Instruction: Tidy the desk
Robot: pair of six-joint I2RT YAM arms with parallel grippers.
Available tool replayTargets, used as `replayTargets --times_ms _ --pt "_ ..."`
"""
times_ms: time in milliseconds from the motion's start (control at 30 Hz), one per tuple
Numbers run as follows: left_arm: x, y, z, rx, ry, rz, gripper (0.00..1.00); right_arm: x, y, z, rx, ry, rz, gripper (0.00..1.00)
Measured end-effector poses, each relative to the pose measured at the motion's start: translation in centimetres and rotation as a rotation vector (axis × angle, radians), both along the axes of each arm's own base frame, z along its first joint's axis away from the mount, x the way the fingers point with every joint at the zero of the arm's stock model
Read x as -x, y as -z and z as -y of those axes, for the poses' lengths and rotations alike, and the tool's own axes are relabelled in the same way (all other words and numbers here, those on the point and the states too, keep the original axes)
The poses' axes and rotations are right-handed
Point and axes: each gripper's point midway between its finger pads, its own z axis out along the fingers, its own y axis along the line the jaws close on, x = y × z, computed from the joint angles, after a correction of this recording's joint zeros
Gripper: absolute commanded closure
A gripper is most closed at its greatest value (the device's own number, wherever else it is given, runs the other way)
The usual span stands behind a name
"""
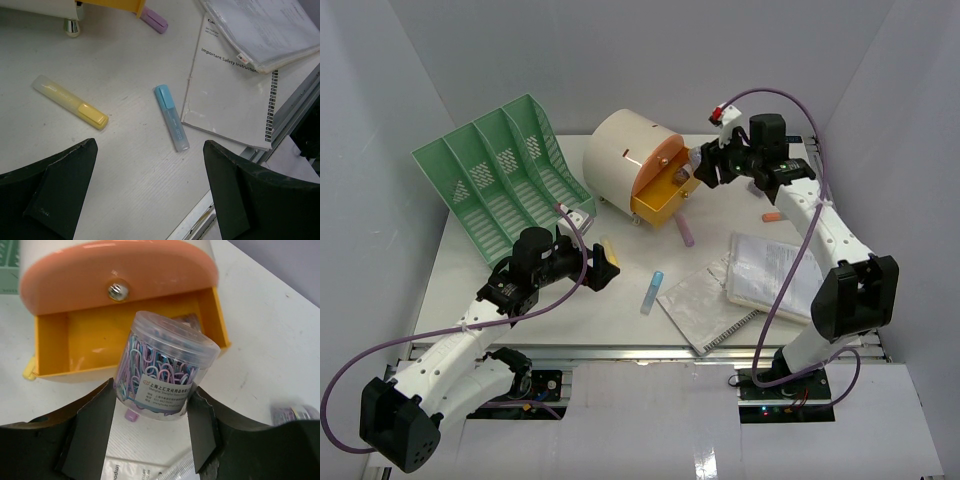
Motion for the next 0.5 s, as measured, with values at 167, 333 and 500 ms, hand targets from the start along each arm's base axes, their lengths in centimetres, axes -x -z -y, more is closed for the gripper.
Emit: replayTargets --times_ms 167,333,500 --pt "0.0 0.0 0.0 0.0 0.0 0.0 0.02 0.7 0.7 -4.3 0.027 -0.117 0.012 0.74" --pt "0.0 0.0 0.0 0.0 0.0 0.0 0.02 1.3 2.6 -7.0 0.084 -0.226 0.009 0.74" --pt "0.0 0.0 0.0 0.0 0.0 0.0 0.02 1.1 3.8 -7.0 0.139 -0.271 0.023 0.71"
